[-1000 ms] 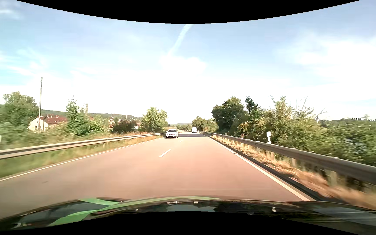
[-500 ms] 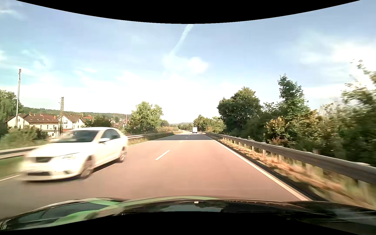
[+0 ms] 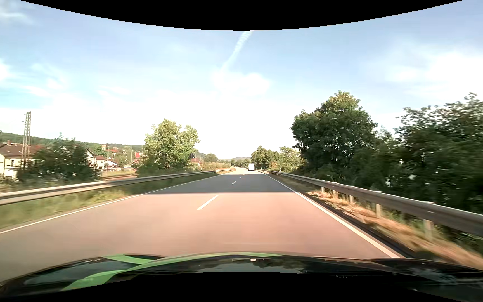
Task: Follow the waypoints while adhering to traffic rules and regulations
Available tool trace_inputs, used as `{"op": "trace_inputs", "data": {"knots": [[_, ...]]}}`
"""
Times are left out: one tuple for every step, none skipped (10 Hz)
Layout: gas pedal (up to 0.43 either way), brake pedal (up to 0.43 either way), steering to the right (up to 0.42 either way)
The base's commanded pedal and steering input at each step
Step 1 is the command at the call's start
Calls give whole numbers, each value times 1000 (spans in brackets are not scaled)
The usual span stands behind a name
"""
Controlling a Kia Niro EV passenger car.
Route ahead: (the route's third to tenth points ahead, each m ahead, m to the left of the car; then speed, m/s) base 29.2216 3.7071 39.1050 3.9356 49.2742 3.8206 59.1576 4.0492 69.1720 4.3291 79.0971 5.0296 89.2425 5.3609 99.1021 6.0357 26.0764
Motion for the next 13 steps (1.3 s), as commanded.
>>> {"op": "trace_inputs", "data": {"knots": [[299,0,-6],[299,0,-6],[299,0,-6],[287,0,-6],[260,0,-6],[240,0,-6],[240,0,-6],[228,0,-5],[228,0,-5],[228,0,-5],[240,0,-5],[260,0,-5],[260,0,-5]]}}
